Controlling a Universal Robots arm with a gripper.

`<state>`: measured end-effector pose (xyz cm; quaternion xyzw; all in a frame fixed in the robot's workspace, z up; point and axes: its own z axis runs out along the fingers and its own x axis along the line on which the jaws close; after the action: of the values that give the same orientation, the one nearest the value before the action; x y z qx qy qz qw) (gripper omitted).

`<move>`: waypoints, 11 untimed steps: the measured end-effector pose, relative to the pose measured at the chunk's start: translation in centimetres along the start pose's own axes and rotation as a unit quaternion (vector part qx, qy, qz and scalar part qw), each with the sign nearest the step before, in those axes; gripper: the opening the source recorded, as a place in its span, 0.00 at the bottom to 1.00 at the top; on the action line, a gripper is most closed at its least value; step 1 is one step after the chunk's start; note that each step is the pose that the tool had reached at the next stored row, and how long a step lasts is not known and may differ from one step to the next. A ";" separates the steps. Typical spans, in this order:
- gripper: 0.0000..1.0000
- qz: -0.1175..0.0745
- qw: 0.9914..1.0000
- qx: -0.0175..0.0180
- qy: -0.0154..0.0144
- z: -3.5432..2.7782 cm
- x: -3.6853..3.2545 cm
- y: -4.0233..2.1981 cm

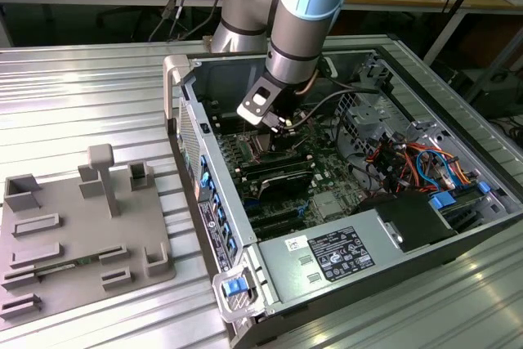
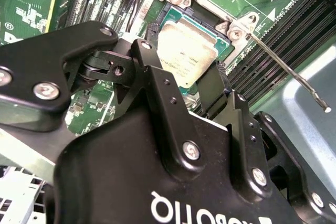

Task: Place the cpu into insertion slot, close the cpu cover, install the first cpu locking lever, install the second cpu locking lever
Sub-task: 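Place the cpu into insertion slot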

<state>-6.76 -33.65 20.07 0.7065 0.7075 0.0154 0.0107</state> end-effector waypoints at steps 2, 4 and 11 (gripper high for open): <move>0.55 0.000 1.000 0.000 0.000 0.03 0.01 0.00; 0.55 0.000 1.000 0.000 0.000 0.03 0.01 0.00; 0.55 0.000 1.000 0.000 -0.001 -0.05 0.04 0.00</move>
<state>-6.76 -33.61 20.13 0.7066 0.7074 0.0147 0.0115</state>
